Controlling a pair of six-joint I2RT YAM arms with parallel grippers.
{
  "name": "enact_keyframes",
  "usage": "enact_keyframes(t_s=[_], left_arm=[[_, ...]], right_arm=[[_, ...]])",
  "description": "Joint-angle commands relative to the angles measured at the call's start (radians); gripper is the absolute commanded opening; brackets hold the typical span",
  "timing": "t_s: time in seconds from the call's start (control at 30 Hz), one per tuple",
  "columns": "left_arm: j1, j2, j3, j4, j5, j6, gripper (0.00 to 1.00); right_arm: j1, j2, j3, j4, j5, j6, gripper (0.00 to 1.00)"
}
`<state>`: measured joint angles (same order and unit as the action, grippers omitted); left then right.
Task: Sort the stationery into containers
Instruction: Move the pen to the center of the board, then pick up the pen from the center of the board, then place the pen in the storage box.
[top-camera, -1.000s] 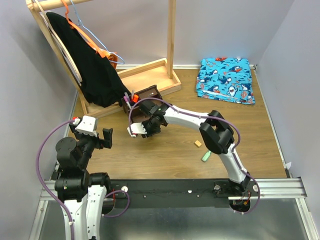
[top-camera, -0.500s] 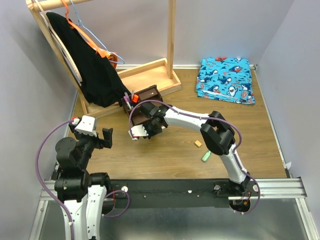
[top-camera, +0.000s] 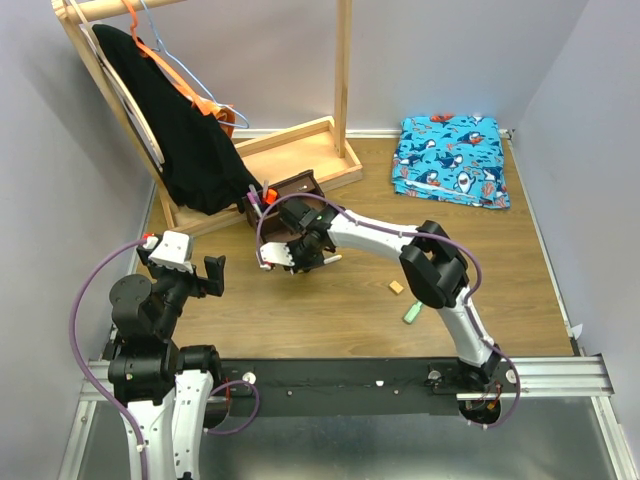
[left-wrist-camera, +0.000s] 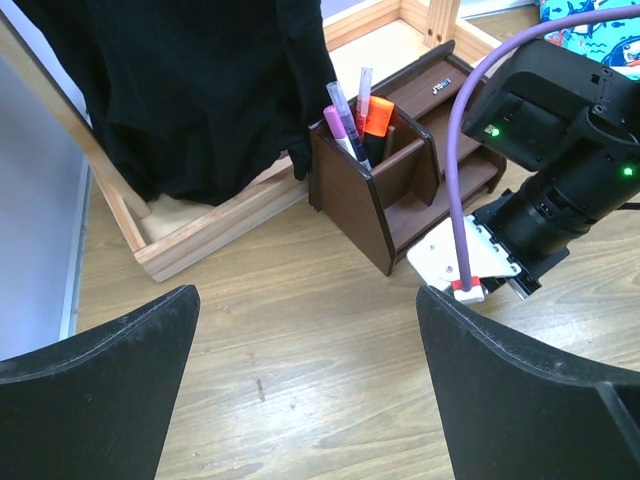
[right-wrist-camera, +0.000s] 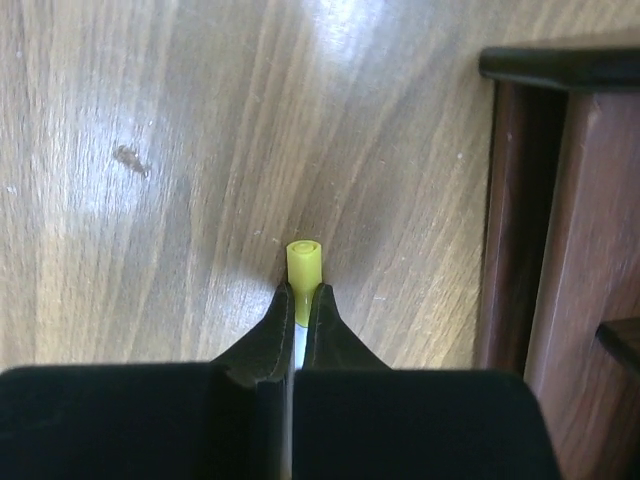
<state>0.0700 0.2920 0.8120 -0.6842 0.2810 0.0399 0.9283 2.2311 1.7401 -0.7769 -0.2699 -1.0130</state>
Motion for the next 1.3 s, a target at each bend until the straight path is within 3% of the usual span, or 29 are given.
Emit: enact_keyframes(t_s=[0.0, 0.17, 0.27, 0.37, 0.4, 0.47, 0.5, 0.6, 0.7, 0.9, 1.27], left_arm=[[0.001, -0.001, 0.035, -0.012, 0.018, -0.001, 0.99], [0.001, 0.002, 0.035, -0.006, 0.02, 0.014, 0.99], [0.001, 0.012, 0.029, 0.003, 0.029, 0.014, 0.99], [-0.001, 0.028, 0.027, 0.009, 0.04, 0.011, 0.99], [0.001, 0.03, 0.023, 0.014, 0.04, 0.012, 0.99], [0.001, 0.039, 0.015, 0.015, 0.037, 0.025, 0.99], [-0.001, 0.044, 0.01, 0.015, 0.027, 0.031, 0.99], [-0.001, 0.061, 0.004, 0.015, 0.026, 0.041, 0.99], [-0.001, 0.084, 0.006, 0.006, 0.027, 0.06, 0.99], [-0.001, 0.142, 0.015, 0.005, 0.021, 0.083, 0.99], [-0.001, 0.205, 0.024, 0.026, -0.022, 0.057, 0.99]], right_arm=[[0.006, 0.069, -0.126, -0.157, -0.078, 0.181, 0.01], [0.007, -0.125, -0.038, -0.147, -0.241, 0.315, 0.01], [0.0, -0.267, -0.004, -0.044, -0.31, 0.431, 0.01], [-0.022, -0.417, -0.072, 0.23, -0.344, 0.577, 0.01], [-0.028, -0.451, -0.15, 0.442, -0.339, 0.682, 0.01], [-0.051, -0.522, -0.262, 0.693, -0.283, 0.798, 0.01], [-0.054, -0.572, -0.308, 0.94, -0.243, 0.88, 0.01], [-0.054, -0.587, -0.447, 1.309, -0.077, 0.95, 0.01], [-0.054, -0.536, -0.438, 1.48, 0.056, 0.969, 0.01], [-0.062, -0.393, -0.403, 1.671, 0.057, 0.95, 0.01], [-0.094, -0.283, -0.37, 1.725, 0.038, 0.988, 0.01]])
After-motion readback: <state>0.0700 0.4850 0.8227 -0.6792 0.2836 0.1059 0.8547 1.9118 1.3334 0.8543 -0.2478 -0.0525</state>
